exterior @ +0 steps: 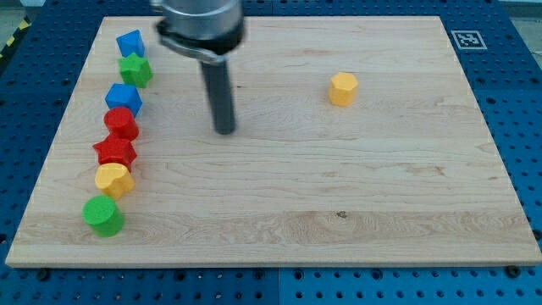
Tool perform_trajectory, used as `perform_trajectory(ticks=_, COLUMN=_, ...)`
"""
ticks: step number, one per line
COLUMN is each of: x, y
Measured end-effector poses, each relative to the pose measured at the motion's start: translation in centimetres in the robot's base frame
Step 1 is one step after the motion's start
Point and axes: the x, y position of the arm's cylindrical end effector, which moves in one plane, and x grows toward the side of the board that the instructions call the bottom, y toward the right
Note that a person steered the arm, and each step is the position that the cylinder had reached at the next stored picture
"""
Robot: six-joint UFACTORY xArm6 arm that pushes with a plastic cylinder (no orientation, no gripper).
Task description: Move your arm closer to the yellow hexagon
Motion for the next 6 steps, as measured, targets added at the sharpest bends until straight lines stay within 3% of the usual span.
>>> perform_trajectory(ticks=2, x=1.4, y=15.8)
perform_trajectory(ticks=3, x=0.9, y=18.9)
perform_trajectory(ticks=6, x=-6.1, y=15.0)
